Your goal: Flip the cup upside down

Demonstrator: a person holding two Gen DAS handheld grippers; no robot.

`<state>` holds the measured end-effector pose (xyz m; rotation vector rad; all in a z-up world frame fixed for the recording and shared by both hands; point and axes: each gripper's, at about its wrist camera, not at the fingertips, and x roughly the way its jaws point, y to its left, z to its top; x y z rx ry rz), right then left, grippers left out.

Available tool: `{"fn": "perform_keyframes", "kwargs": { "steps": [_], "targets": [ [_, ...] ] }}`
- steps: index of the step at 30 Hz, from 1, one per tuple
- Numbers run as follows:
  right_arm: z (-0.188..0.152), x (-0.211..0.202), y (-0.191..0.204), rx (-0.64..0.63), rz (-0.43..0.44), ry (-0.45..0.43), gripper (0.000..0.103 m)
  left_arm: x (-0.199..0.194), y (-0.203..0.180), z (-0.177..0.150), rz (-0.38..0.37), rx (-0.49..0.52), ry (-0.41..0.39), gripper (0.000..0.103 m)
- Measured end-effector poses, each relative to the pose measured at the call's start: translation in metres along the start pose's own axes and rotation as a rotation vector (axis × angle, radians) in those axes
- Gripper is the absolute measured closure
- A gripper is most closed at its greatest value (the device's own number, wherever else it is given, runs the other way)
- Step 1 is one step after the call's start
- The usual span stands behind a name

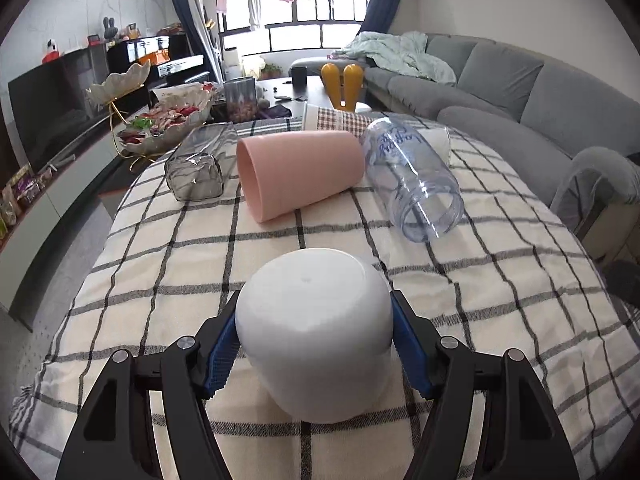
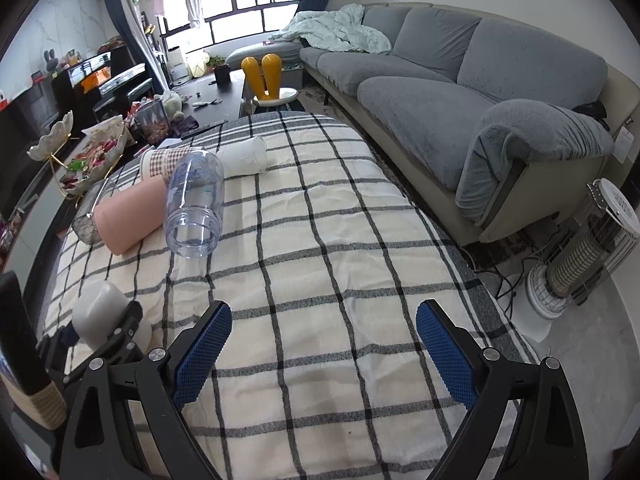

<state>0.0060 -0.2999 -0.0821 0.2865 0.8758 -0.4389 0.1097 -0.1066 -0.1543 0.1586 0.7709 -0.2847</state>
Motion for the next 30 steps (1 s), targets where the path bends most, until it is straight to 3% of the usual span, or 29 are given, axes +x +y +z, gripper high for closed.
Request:
{"fn": "perform_keyframes", "kwargs": {
  "steps": [7,15,23,30],
  "targets": [
    [0.000,0.001,-0.004,0.017,0.007,0.007,0.009,-0.007,-0.007,-0.008,0.024,0.040,0.009,0.029],
    [0.002,-0.015,-0.001,0.007,0.040,-0.050,0.009,-0.027,-0.003,-0.005,0.025,0.041,0.002,0.018],
    [0.002,-0.036,0.011,-0.025,0.105,-0.134,0.009,-0.069,0.024,-0.010,0.015,-0.035,0.016,0.013],
    [-0.006,-0.045,0.033,-0.070,0.159,-0.159,0.008,-0.107,0.042,-0.016,0.025,-0.069,-0.063,0.004]
  ]
}}
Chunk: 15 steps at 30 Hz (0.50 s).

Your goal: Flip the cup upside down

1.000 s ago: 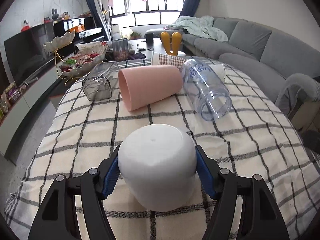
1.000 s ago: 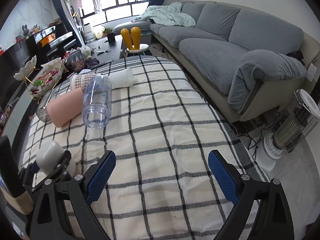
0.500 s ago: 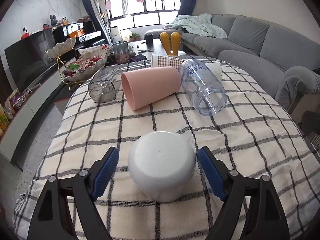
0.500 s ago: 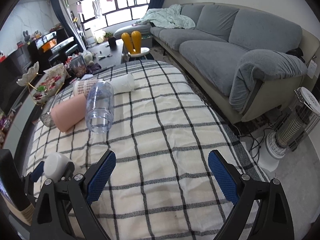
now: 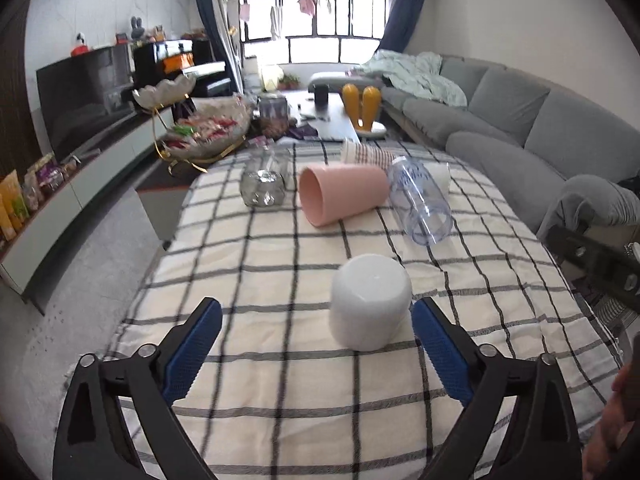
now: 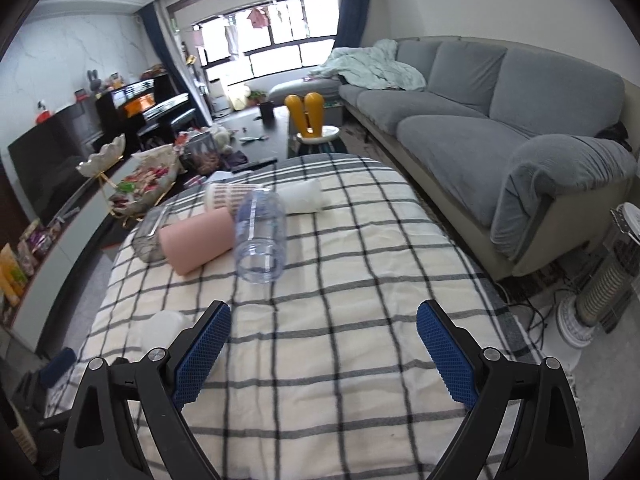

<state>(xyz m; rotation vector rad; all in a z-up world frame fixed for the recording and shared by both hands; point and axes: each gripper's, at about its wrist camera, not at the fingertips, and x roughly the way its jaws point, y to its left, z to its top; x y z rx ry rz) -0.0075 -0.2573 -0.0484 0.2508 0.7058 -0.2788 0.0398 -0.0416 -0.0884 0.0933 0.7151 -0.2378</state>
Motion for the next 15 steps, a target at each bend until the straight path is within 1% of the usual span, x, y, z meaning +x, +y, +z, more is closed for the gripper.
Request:
{"fn": "perform_keyframes", "kwargs": {
  "steps": [2,5,7,10,12,15],
  "targets": [
    [-0.002,-0.002,0.007,-0.018,0.003,-0.007,0.008,-0.007,0.005,0.000,0.005,-0.006,-0.021,0.003],
    [-0.004,-0.011,0.017,-0.040,-0.001,-0.041,0.007,-0.013,0.013,0.001,0.009,-0.027,-0.028,0.001],
    [-0.006,-0.021,0.025,-0.055,-0.010,-0.080,0.004,-0.016,0.022,0.000,0.014,-0.052,-0.022,0.001],
    [-0.010,-0.038,0.038,-0.091,-0.024,-0.148,0.001,-0.022,0.034,-0.004,0.051,-0.085,-0.027,0.001],
    [-0.012,-0.044,0.046,-0.117,-0.026,-0.175,0.001,-0.026,0.040,-0.005,0.070,-0.100,-0.041,0.000],
    [-0.016,-0.047,0.058,-0.162,-0.020,-0.185,0.001,-0.029,0.047,-0.004,0.088,-0.122,-0.057,0.000]
  ]
}}
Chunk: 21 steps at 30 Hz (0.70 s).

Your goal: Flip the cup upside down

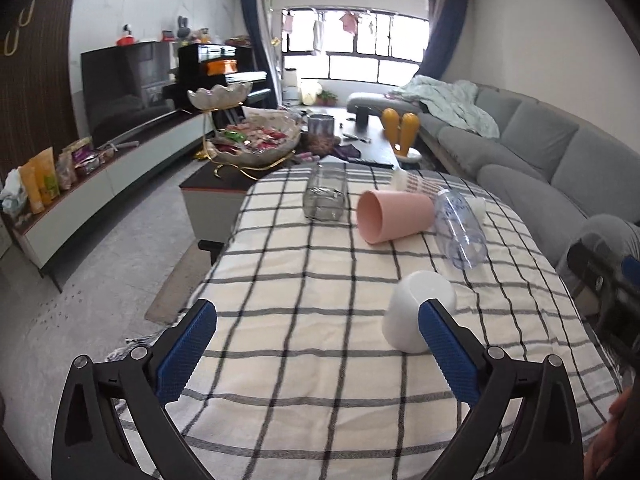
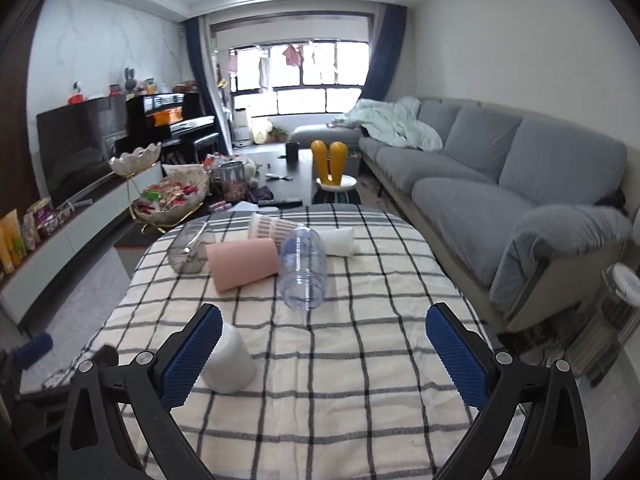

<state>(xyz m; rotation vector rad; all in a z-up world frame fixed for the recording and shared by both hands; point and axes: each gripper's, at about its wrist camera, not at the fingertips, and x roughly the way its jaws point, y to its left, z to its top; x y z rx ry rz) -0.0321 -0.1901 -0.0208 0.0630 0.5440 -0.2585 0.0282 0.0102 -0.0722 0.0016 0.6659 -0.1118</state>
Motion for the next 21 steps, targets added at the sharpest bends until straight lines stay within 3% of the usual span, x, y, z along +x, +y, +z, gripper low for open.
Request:
{"fn": "perform_keyframes", "kwargs": {
  "steps": [21],
  "targets": [
    [-0.0024,-0.0028,-0.0016,0.004,-0.015,-0.017,0.001,-0.0075,0.0020,0.0009,0.058,-0.016,-0.086,0.000]
  ]
}}
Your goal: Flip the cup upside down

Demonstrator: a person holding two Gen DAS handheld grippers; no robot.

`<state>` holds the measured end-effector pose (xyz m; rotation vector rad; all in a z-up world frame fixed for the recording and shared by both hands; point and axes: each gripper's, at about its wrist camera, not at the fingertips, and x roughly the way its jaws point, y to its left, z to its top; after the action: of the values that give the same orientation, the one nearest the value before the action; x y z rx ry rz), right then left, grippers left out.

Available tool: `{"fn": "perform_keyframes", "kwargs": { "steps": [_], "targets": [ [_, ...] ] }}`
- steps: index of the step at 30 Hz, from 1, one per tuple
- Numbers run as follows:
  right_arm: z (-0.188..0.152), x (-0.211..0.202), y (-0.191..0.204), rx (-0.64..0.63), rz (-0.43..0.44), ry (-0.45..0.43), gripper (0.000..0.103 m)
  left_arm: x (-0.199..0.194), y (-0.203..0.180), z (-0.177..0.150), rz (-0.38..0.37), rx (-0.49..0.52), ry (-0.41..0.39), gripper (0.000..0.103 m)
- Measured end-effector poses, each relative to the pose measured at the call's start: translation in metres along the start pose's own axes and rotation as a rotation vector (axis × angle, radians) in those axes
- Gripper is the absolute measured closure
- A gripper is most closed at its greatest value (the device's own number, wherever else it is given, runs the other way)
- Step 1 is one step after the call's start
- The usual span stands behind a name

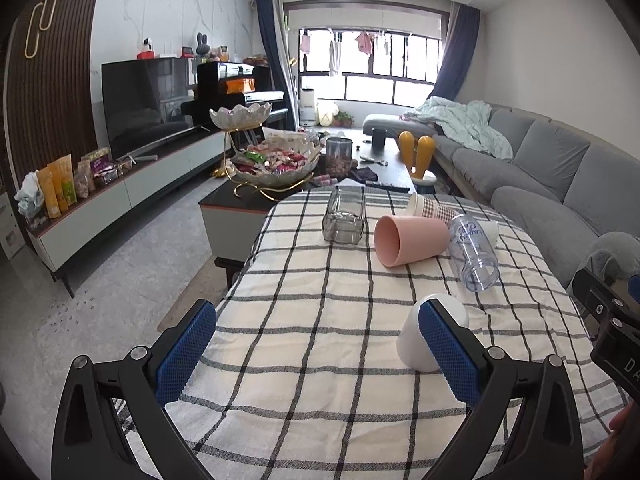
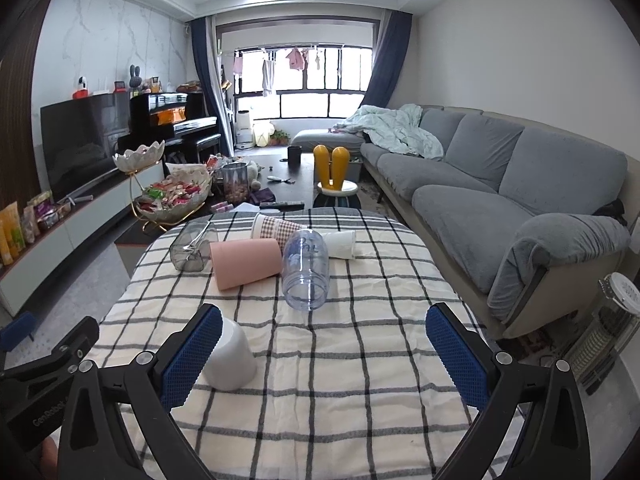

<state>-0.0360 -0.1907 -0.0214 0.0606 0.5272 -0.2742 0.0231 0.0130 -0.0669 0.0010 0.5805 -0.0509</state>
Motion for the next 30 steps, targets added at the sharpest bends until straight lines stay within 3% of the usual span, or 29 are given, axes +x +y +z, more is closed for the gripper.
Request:
{"fn": "perform_keyframes", "kwargs": {
  "steps": [30],
  "targets": [
    [-0.0012,0.0025,-0.0045,0.020,-0.001,0.016,0.001,0.0042,0.0002,-0.0008,-0.005,-0.004,0.013,0.000]
  ]
}}
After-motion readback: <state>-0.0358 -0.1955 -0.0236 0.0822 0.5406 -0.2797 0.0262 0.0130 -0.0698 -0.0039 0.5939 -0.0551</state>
